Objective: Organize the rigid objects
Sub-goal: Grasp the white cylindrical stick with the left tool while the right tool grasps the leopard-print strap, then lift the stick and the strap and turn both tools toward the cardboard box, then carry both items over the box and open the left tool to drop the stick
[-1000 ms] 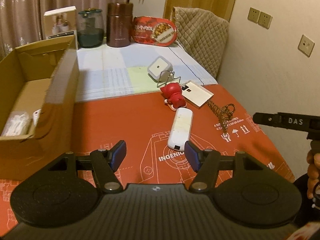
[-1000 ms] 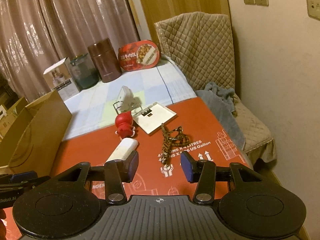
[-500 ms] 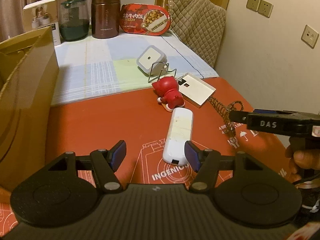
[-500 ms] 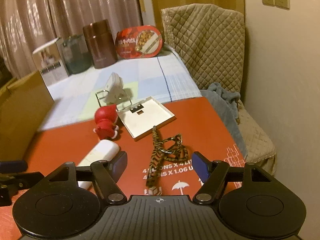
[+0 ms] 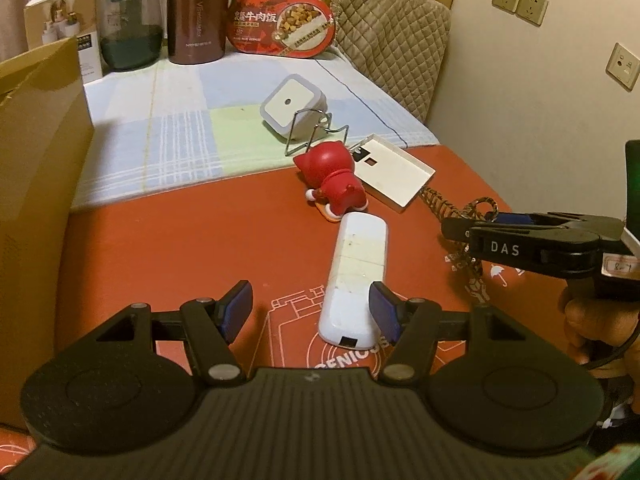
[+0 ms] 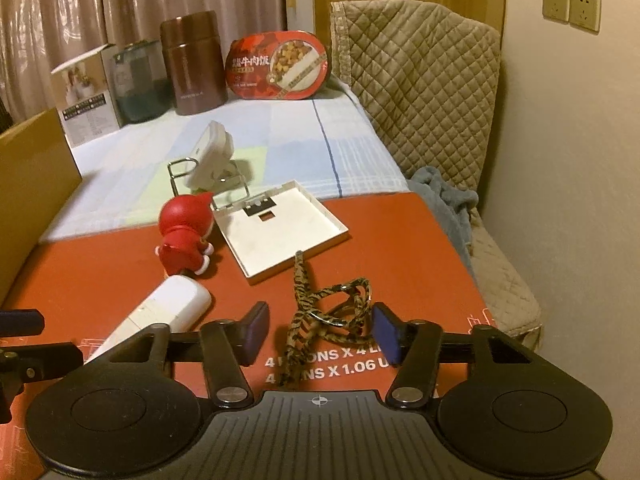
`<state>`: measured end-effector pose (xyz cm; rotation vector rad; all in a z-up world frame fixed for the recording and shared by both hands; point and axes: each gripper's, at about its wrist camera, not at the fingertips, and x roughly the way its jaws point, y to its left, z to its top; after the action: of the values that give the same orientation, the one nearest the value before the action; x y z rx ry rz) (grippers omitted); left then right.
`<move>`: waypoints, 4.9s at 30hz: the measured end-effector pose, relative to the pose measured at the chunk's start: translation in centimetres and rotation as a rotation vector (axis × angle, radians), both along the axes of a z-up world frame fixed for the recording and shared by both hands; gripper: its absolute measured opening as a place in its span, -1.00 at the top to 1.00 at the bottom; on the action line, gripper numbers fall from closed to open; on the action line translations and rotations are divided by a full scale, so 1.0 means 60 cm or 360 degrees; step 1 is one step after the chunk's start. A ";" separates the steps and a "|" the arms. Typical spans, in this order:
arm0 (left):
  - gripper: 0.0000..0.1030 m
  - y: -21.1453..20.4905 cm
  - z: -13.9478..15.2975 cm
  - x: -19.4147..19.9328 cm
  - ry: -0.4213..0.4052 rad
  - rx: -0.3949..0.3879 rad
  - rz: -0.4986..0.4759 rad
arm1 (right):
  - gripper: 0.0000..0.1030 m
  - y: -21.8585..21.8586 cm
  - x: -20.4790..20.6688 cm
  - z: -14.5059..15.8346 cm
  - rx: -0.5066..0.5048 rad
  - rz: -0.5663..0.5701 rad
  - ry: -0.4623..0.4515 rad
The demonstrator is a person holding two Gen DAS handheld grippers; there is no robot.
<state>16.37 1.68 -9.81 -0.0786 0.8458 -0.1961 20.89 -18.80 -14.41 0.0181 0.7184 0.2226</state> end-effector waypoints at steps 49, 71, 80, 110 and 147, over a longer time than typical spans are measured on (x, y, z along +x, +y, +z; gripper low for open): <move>0.33 -0.025 -0.014 -0.045 -0.0016 0.0125 -0.0096 | 0.35 0.005 -0.096 0.030 0.0151 -0.0026 -0.0056; 0.33 0.000 0.013 -0.063 -0.0045 0.0089 -0.0033 | -0.19 0.010 -0.121 0.024 0.0185 -0.0011 -0.0040; 0.33 0.004 0.011 -0.061 -0.0038 0.0071 -0.0021 | -0.18 0.034 -0.101 -0.006 0.0074 0.0020 0.0057; 0.33 0.027 0.100 -0.088 -0.0183 0.0050 0.0018 | 0.30 0.056 -0.145 0.096 0.0124 0.0036 -0.0114; 0.33 0.436 0.244 -0.177 -0.0334 0.0278 0.0535 | 0.30 0.473 -0.147 0.260 0.0276 0.0645 -0.0216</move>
<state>5.76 27.86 4.81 -0.0347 0.6264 0.1835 12.05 9.56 1.16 0.0223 0.5601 0.6676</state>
